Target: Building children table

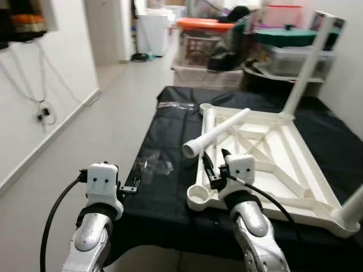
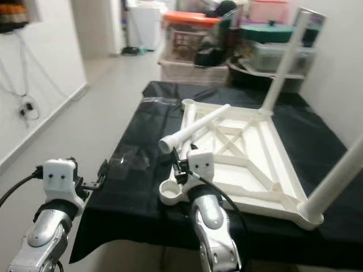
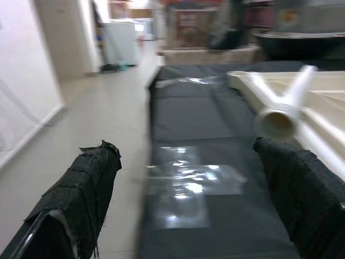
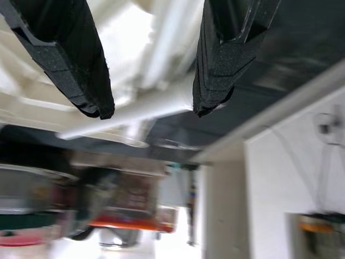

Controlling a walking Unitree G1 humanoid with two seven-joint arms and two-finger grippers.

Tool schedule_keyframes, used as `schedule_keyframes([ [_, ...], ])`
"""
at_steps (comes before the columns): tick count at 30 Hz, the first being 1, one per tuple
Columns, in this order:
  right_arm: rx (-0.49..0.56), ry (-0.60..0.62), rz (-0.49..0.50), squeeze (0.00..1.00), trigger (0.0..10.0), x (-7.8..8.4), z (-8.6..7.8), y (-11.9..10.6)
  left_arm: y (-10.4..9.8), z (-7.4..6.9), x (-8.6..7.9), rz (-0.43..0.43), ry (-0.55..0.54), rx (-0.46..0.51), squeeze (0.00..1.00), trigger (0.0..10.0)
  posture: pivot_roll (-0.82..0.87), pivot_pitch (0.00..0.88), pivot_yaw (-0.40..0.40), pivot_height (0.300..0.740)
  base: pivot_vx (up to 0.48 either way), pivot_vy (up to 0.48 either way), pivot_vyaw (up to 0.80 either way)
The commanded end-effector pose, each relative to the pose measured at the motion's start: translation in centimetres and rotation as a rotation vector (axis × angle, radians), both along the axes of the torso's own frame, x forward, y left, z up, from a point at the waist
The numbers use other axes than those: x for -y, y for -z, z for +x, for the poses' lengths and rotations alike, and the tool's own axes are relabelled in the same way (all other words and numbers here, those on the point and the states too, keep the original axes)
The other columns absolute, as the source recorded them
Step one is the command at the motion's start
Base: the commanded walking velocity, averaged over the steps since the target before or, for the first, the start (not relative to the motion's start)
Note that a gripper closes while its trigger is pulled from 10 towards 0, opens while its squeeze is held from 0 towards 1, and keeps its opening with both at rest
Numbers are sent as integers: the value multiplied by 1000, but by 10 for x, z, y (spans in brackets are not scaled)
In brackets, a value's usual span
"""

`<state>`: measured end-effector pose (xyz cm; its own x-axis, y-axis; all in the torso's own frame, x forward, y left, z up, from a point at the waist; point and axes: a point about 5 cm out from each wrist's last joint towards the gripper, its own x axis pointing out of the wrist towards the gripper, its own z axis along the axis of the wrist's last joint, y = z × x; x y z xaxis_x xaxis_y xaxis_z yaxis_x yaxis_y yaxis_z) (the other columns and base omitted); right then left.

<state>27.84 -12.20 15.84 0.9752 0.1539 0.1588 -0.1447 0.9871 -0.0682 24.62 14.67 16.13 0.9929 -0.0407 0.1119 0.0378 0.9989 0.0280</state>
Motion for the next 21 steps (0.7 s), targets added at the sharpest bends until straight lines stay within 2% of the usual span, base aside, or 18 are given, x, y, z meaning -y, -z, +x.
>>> schedule_keyframes([
  [1,-11,12,-4,0,10000,2,1,2,4,0,2,23,7,-17,0,10000,166,0,-46,740,0,0,0],
  [3,-9,10,-7,0,10000,2,1,2,4,1,2,32,8,-16,0,10000,166,0,-46,740,0,0,0],
  [12,-4,10,-7,0,10000,1,4,0,6,1,0,32,-6,-29,0,10000,169,0,-48,740,260,-353,0],
  [21,-1,12,-9,0,10000,1,5,-1,8,1,-2,18,-16,-34,0,10000,168,0,-46,740,0,0,0],
])
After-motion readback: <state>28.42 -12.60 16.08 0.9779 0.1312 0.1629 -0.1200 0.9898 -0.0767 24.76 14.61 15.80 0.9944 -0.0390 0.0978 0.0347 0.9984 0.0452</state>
